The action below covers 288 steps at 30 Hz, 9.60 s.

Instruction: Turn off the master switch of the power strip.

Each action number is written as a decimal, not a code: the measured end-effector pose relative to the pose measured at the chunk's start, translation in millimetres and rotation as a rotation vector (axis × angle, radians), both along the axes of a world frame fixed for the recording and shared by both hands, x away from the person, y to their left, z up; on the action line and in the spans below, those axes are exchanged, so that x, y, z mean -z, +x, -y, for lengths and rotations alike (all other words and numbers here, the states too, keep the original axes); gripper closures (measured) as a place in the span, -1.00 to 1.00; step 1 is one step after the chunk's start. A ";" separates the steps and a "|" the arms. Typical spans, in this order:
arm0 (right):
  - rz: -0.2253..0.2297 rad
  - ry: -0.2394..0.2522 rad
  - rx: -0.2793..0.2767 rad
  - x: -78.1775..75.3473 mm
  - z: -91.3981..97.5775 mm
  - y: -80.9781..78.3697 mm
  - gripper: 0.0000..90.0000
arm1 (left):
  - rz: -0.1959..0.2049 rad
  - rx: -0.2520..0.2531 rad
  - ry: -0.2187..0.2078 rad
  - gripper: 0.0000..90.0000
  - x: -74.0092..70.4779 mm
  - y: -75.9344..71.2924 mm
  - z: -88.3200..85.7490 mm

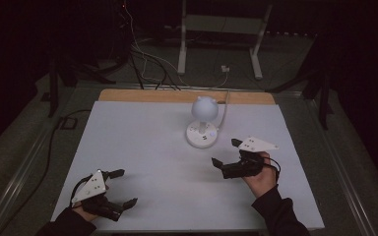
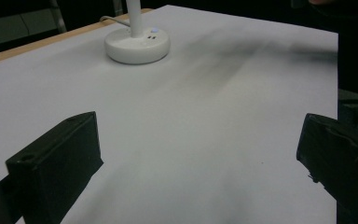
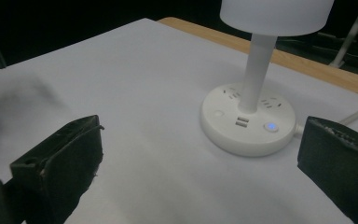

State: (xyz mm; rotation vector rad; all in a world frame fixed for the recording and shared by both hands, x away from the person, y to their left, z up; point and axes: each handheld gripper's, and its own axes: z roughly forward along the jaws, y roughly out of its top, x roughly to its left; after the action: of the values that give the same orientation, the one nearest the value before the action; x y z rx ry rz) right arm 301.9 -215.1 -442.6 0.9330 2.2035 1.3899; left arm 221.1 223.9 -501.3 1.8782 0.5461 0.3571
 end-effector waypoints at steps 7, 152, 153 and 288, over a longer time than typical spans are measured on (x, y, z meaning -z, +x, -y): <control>0.004 0.005 0.012 -0.6 -5.3 14.6 -1.00 | -0.001 0.000 -0.004 -0.99 -0.2 0.2 -0.6; -0.114 -0.152 0.376 62.2 -42.4 111.6 1.00 | -0.011 0.007 0.003 -0.99 1.2 0.8 0.0; -0.117 -0.153 0.377 63.2 -42.8 111.6 1.00 | -0.011 0.007 0.001 -0.99 1.1 1.0 0.0; -0.109 0.054 0.017 16.1 -0.9 37.5 -0.97 | -0.011 0.017 -0.009 -0.99 0.5 0.0 0.7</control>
State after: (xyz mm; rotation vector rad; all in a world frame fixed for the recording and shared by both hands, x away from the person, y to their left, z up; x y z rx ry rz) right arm 339.4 -214.3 -458.7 1.0679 2.2412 1.4283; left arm 221.0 223.2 -501.8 1.8759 0.5381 0.3331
